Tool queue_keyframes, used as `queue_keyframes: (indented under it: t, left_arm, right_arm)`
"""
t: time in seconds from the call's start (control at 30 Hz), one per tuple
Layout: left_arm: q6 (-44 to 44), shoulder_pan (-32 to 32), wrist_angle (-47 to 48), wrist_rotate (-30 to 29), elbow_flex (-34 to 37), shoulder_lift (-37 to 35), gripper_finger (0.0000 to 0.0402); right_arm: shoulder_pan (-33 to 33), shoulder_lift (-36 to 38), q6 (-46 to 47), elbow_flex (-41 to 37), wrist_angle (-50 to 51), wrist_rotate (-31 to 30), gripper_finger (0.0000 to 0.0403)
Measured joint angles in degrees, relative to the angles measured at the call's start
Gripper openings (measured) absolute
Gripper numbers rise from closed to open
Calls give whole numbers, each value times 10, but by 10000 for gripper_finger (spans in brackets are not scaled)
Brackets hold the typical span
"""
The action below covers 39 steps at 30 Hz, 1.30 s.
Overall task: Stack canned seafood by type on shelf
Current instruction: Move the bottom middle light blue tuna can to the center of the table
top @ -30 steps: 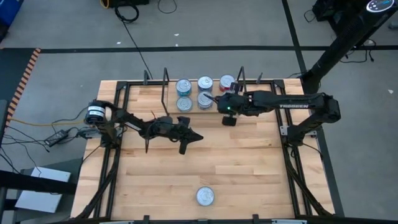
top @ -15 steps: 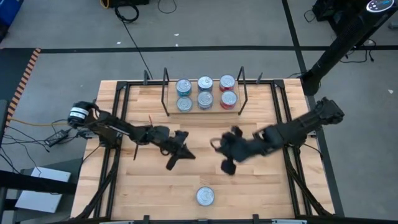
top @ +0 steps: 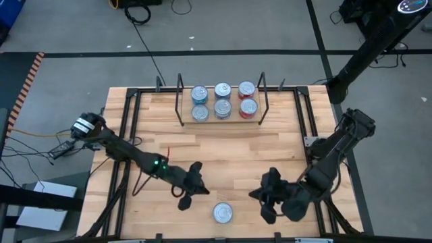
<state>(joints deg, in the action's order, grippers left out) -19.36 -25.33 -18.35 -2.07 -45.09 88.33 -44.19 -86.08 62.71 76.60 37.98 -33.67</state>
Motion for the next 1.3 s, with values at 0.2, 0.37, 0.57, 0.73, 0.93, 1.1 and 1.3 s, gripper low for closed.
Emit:
queue_keyframes:
  t: [0.2,0.37,0.57,0.73,0.93,1.1,1.3]
  left_arm:
    - [-21,-46,73,-65,-71,12,0]
    - [-20,-68,104,-83,-147,69,0]
    - [-20,-79,107,-102,-236,168,0]
    - [-39,-78,164,-101,-291,241,0]
    - [-49,-77,222,-98,-317,274,0]
    - [-65,-67,264,-100,-317,285,0]
    - [-68,-47,298,-119,-318,286,0]
  right_arm:
    - [-28,-1,19,-67,-52,-3,6]
    - [-31,-1,13,-113,-132,-4,5]
    - [-31,-1,-2,-134,-163,-6,6]
    - [-40,-1,-1,-135,-165,-8,5]
    - [-61,-1,11,-135,-165,-12,6]
    - [-68,-1,21,-135,-164,-21,6]
    - [-69,-1,21,-135,-161,-24,6]
